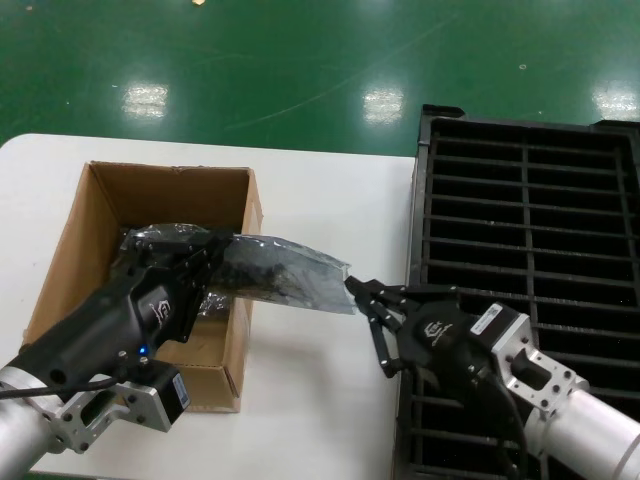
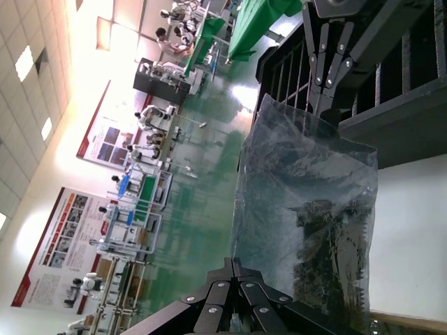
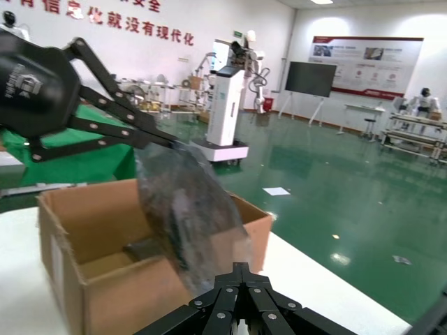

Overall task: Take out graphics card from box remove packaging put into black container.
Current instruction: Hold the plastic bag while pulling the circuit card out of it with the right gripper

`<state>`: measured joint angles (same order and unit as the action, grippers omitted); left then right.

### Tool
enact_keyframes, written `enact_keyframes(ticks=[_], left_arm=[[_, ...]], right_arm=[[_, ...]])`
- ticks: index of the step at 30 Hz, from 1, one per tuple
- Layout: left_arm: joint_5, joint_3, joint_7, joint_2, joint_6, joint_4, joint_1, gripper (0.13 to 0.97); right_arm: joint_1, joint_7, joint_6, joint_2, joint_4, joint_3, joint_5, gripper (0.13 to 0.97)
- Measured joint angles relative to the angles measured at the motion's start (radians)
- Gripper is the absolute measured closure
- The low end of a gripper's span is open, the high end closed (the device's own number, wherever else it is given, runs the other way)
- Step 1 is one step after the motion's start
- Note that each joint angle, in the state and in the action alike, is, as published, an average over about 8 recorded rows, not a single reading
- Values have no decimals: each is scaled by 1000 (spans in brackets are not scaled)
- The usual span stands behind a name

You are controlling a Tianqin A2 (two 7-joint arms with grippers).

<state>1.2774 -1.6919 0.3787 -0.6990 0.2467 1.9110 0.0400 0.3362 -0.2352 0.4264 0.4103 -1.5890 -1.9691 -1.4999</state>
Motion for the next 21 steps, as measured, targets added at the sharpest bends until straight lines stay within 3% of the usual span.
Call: enact_keyframes(ticks=[21], left_arm=[[0,0,0,0,0,0,0,957]], right_arm=[[71,54,105,-8,19,-34,-34,961]])
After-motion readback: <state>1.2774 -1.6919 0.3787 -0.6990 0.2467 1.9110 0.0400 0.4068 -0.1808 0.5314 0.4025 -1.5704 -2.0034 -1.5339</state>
